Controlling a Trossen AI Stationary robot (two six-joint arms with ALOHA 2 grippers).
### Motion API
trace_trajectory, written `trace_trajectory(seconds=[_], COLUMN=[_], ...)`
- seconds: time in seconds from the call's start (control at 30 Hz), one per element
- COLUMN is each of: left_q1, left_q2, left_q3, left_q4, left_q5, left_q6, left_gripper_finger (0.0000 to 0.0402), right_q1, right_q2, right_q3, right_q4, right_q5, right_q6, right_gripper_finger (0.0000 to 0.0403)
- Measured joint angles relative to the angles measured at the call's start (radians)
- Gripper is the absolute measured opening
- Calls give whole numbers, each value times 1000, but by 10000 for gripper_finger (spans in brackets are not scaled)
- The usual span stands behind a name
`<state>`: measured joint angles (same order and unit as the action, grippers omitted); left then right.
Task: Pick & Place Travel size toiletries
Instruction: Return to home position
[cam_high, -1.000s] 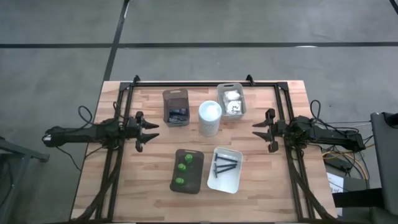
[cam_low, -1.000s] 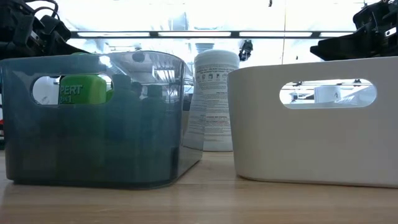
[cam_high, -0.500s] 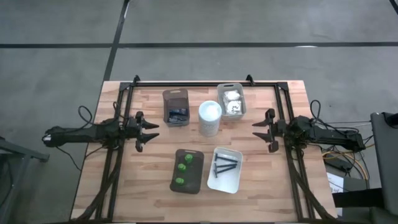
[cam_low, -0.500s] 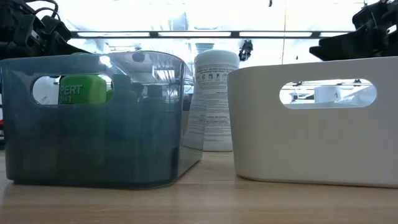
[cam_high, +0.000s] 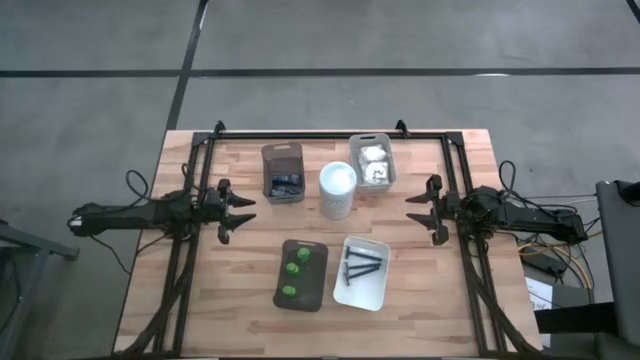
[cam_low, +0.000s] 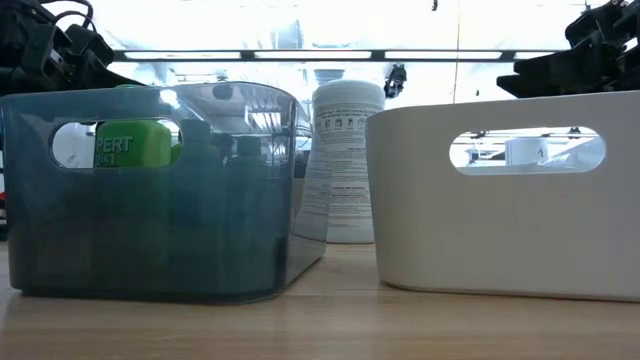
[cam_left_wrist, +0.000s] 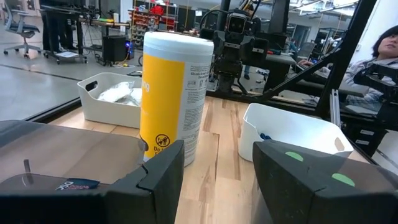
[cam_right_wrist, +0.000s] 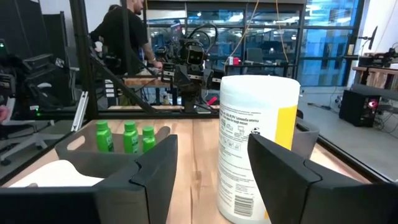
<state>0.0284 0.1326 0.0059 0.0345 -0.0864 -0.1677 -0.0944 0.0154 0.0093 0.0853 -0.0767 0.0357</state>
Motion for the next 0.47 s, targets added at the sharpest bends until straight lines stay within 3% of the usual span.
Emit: trace_trajectory(seconds=[0.47], left_q1=[0], left_q2=[1], left_q3=[0], left_q4=[8], left_q5=[1], left_q6=[-6], left_gripper_finger=[195], right_q1=[0], right_q2=[0], right_q3=[0], right_q4=[0], right_q5=[0], right_q6=[-2], right_gripper_finger=[174])
